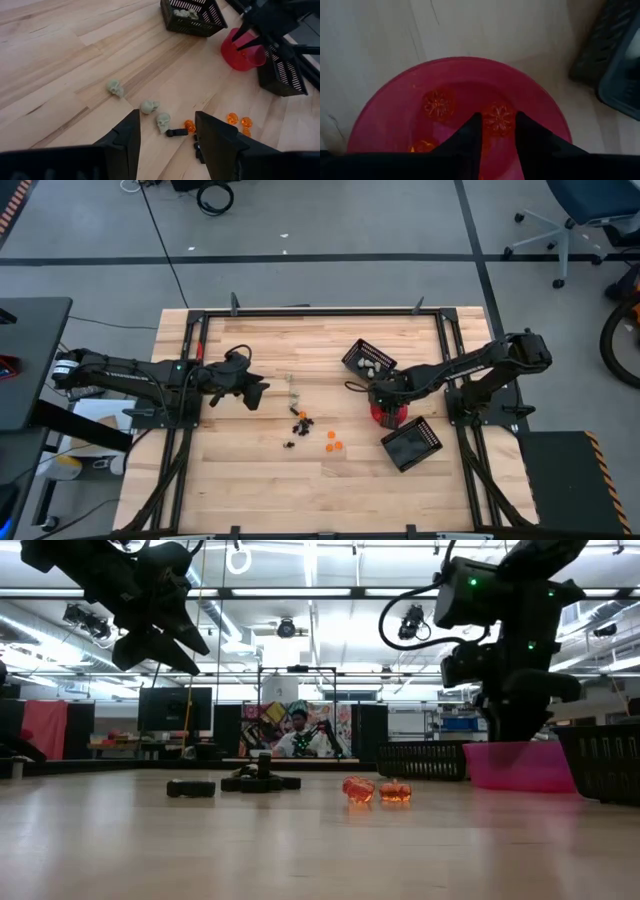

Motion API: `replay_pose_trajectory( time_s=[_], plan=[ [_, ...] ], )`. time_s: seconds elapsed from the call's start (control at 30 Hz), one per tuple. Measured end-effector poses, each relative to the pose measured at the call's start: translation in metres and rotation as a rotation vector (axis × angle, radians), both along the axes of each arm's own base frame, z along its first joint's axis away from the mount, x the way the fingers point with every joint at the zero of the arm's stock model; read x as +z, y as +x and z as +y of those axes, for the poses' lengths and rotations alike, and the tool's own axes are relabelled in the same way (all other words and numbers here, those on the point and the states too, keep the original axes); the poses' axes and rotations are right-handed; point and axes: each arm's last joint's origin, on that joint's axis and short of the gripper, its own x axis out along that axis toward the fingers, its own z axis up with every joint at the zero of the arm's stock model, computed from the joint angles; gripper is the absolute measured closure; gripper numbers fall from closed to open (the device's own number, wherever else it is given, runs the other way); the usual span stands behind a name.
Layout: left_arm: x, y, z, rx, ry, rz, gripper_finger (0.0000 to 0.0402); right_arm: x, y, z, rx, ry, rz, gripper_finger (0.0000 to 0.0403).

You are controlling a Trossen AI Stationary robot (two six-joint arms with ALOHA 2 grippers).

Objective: Sort Halloween decoration
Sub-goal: Put the orange pumpkin toy into the red bowl, then put the black skeleton toy into the bottom black basket

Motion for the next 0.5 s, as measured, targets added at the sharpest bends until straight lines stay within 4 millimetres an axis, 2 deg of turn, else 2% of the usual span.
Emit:
replay_pose_trajectory(
  time_s=[0.27,0.4,0.5],
  plan=[
    [0.0,0.0,0.0,-0.002,0.004,0.002,0.0239,0.0,0.0,0.0,0.001,0.056,0.001,0.0247],
    [0.0,0.0,0.0,0.012,-0.016,-0.011,0.0239,0.001,0.0,0.001,-0.006,0.096,0.004,0.0239],
    [0.002,0.001,0.0,0.015,-0.022,-0.031,0.0239,0.01,0.003,0.002,-0.002,0.121,0.022,0.024]
  ],
)
